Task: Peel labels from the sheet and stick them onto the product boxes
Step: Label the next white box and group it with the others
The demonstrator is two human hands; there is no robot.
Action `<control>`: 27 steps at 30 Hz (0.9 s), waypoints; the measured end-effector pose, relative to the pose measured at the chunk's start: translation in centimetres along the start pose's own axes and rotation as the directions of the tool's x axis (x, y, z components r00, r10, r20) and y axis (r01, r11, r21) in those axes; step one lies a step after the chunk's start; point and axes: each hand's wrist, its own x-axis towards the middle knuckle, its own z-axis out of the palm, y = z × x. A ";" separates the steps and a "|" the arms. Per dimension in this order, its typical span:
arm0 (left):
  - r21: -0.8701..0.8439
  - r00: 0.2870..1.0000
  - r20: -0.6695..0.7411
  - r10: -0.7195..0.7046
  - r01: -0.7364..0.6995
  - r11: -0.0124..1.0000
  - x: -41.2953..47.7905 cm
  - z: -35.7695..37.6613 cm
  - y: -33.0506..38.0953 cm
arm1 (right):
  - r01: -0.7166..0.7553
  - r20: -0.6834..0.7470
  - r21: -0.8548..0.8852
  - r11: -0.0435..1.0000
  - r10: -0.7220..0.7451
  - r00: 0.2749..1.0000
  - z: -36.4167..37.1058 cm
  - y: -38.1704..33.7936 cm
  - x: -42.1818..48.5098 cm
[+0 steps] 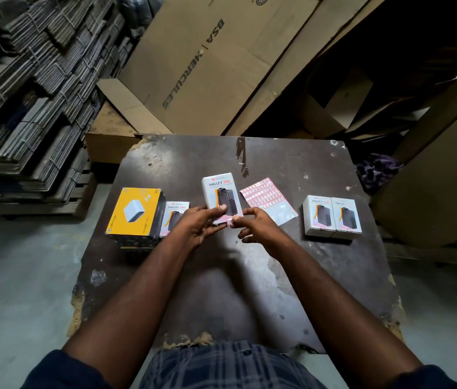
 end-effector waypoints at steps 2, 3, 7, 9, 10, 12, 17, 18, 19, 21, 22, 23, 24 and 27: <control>0.001 1.000 -0.006 -0.006 0.006 1.000 -0.1 0.0 -0.1 | -0.010 0.026 -0.041 0.999 0.011 1.000 -0.4 0.3 -0.2; 0.001 1.000 -0.014 -0.007 0.007 1.000 -0.2 -0.1 -0.2 | -0.013 0.028 -0.065 0.998 0.015 1.000 -0.6 0.5 -0.3; 0.012 0.999 -0.036 -0.014 0.015 1.000 -0.1 -0.3 0.2 | 0.114 -0.091 -0.161 0.980 -0.130 0.987 -0.5 1.3 -0.3; 0.048 0.998 -0.061 -0.014 0.017 0.999 -0.1 -0.5 0.4 | 0.293 -0.149 -0.375 0.879 -0.369 0.917 -0.5 1.6 -0.3; 0.074 0.997 -0.071 -0.012 0.017 0.997 -0.2 -0.4 0.5 | 0.379 -0.122 -0.471 0.797 -0.484 0.866 -0.5 1.6 -0.3; 0.130 0.997 -0.075 -0.010 0.020 0.991 -0.4 -0.4 0.7 | 0.524 -0.013 -0.560 0.642 -0.639 0.769 -0.4 1.3 -0.5; 0.249 0.999 -0.036 -0.019 0.027 0.968 -1.0 -0.1 0.9 | 0.618 0.030 -0.549 0.563 -0.726 0.687 0.3 0.3 -1.0; 0.273 0.999 -0.036 -0.023 0.032 0.961 -1.2 0.1 1.0 | 0.623 -0.001 -0.528 0.578 -0.734 0.679 0.4 0.2 -0.9; 0.301 0.999 -0.040 -0.021 0.032 0.953 -1.3 0.1 1.0 | 0.626 -0.025 -0.509 0.591 -0.737 0.675 0.4 0.1 -0.9; 0.336 1.000 -0.024 0.012 -0.003 0.942 -1.5 0.3 1.0 | 0.633 -0.049 -0.480 0.608 -0.739 0.672 0.3 -0.1 -0.9; 0.341 0.999 0.007 0.036 -0.036 0.939 -1.6 0.3 1.0 | 0.637 -0.056 -0.465 0.615 -0.739 0.672 0.2 -0.2 -0.9; 0.347 0.997 0.045 0.060 -0.072 0.935 -1.7 0.2 1.0 | 0.641 -0.064 -0.452 0.620 -0.739 0.670 0.1 -0.4 -0.9; 0.352 0.993 0.083 0.083 -0.107 0.930 -1.8 0.2 1.0 | 0.646 -0.072 -0.443 0.621 -0.743 0.665 0.1 -0.5 -0.9; 0.416 0.973 0.160 0.164 -0.217 0.883 -2.2 0.3 0.9 | 0.655 -0.087 -0.437 0.616 -0.754 0.651 -0.2 -0.9 -0.7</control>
